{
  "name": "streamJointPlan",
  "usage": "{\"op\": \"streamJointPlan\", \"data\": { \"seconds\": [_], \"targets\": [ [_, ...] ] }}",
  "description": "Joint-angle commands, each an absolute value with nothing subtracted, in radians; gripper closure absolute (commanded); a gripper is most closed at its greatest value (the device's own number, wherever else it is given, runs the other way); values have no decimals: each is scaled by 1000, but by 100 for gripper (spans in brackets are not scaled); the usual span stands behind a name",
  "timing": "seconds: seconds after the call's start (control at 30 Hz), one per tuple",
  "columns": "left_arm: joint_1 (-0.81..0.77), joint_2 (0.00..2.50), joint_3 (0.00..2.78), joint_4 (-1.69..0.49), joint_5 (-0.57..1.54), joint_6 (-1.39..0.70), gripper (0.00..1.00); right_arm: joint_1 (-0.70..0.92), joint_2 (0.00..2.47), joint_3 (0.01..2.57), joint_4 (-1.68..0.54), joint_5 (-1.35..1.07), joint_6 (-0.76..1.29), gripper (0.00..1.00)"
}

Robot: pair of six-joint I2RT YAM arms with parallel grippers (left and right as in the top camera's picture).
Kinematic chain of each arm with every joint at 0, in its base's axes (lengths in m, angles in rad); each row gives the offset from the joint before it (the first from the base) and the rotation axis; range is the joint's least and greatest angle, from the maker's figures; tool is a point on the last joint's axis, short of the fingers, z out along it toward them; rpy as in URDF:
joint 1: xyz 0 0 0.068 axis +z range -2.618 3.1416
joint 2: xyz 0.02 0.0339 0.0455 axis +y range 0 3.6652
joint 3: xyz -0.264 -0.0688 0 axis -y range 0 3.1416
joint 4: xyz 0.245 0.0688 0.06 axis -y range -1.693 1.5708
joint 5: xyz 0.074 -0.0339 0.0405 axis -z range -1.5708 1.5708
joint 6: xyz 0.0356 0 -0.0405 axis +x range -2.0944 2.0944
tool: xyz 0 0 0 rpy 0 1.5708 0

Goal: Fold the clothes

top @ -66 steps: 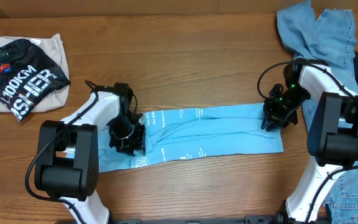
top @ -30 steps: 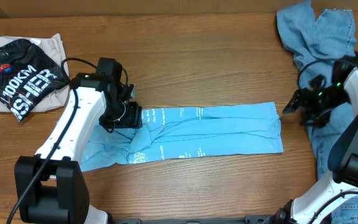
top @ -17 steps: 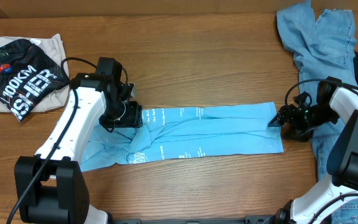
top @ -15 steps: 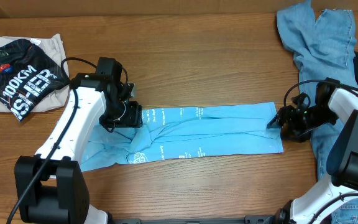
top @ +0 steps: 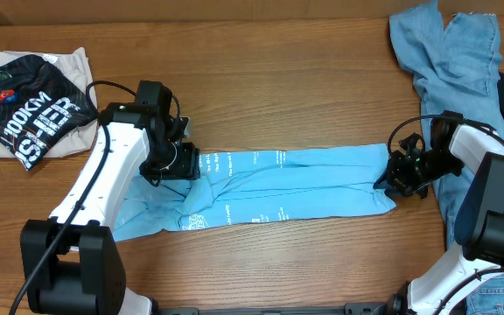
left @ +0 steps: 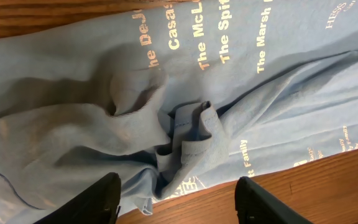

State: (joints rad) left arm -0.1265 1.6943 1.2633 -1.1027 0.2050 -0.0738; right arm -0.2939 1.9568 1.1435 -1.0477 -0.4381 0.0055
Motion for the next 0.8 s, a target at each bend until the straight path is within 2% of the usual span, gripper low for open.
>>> {"op": "streamJointPlan", "data": {
  "seconds": [0.0,0.07,0.33,0.53,0.77],
  "targets": [
    [-123,1684,1274,-1107,211,-68,40,-295,1977,1135,-1012,-378,27,91],
    [-123,1683,1274,-1109,211,-68,40,-296,1977,1143,-1002,-374,30,96],
    [-117,1664,1360,-1163,207,-67,37,-335,1975,1320,-1075,-237,104,96],
    [-54,1647,1417,-1204,209,-67,37,-377,1975,1512,-1190,-110,150,96],
    [-2,1647,1417,-1201,211,-68,36,-308,1959,1599,-1301,-78,126,96]
  ]
}}
